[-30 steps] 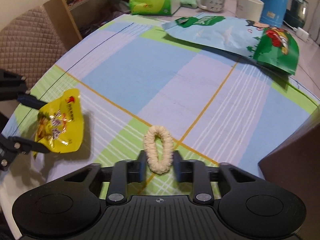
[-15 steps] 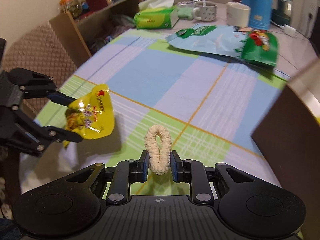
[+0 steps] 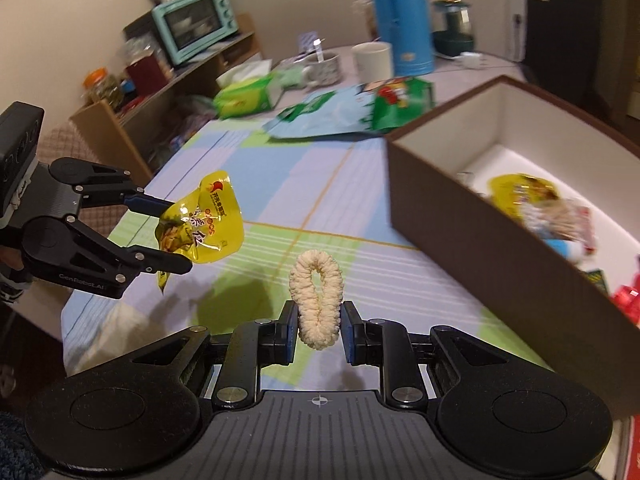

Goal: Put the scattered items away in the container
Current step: 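Lift the yellow pouch and ring snack and carry both over the box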

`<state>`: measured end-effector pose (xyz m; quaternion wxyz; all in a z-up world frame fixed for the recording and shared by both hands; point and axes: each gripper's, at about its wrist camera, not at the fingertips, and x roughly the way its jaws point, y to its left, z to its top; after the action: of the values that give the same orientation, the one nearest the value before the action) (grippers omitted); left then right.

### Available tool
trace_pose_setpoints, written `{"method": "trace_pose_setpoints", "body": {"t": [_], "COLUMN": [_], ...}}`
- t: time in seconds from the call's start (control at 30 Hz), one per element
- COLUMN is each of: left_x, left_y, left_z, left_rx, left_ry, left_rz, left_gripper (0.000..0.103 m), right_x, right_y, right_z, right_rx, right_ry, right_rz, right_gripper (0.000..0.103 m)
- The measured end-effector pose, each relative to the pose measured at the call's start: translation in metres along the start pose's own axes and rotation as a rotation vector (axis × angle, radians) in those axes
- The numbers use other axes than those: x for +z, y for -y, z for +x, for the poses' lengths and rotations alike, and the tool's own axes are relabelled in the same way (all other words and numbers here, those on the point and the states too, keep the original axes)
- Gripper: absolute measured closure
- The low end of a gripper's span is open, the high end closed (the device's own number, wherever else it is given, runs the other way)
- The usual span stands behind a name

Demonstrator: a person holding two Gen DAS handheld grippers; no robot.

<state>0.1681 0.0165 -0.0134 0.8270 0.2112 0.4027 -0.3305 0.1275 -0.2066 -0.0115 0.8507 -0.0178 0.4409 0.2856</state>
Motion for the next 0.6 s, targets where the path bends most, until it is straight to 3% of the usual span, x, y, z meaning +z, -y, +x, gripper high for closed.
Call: {"method": "trace_pose_setpoints", "body": {"t": [0.6], "left_x": [0.080], "left_y": [0.047], "left_z": [0.017], "left_rx": [-0.017], "left_ry": [0.067], "left_rz": [0.093], "left_gripper": [0.049], "right_x": [-0.008], "right_y": [0.068], "right_z": [-0.075], "right_rx": [-0.079], "right_ry": [0.101], "right_rz": [0.049], "right_gripper": [0.081]}}
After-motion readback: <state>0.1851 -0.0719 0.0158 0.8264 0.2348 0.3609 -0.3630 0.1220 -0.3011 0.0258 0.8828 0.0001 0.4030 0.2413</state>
